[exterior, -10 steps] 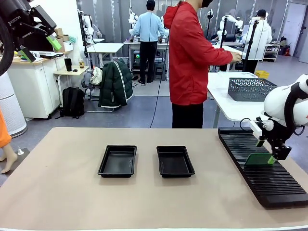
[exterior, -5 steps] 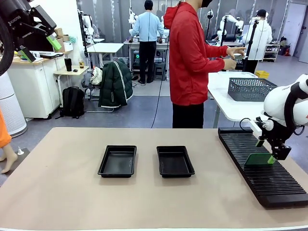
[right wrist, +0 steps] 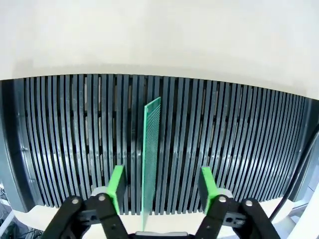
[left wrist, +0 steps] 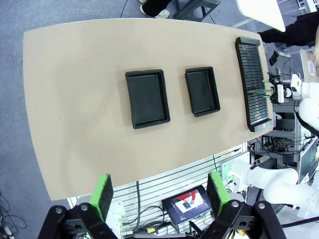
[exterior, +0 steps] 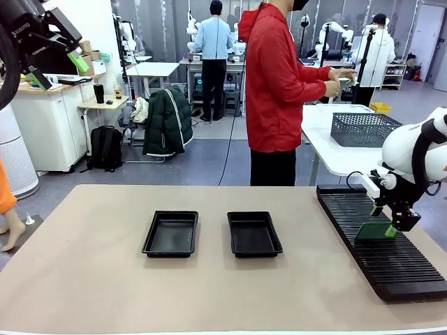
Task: Inspect and transfer BCBs to ESD trays.
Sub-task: Pick up the Blank PCB from the PCB Rack and place it in the left ESD tray.
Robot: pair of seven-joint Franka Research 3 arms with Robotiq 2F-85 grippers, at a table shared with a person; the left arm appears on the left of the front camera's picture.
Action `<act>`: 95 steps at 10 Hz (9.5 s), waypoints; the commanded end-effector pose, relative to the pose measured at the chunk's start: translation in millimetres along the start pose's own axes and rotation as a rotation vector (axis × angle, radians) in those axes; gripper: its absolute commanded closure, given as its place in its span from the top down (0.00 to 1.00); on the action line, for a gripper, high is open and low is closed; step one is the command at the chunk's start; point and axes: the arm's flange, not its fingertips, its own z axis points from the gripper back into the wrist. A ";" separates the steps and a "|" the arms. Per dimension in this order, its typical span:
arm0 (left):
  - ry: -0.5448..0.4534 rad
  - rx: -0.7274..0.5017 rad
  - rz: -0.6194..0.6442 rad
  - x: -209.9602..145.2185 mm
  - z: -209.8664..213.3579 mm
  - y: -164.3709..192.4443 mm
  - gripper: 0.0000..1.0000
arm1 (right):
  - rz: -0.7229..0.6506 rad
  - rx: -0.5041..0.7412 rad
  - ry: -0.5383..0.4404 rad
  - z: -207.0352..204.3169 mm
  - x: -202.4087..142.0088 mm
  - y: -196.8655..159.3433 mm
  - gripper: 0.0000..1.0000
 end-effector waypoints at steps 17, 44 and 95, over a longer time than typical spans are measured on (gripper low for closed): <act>-0.003 0.000 -0.001 -0.2 0.4 0.5 1.00 | 0.049 0.107 0.038 6.9 0.5 1.6 0.12; -0.003 0.000 -0.001 -0.2 0.4 0.5 1.00 | -0.042 0.025 0.005 301.1 10.5 -35.0 0.00; -0.003 0.000 -0.001 -0.2 0.4 0.5 1.00 | -1.416 0.301 -0.419 189.4 268.8 90.6 0.03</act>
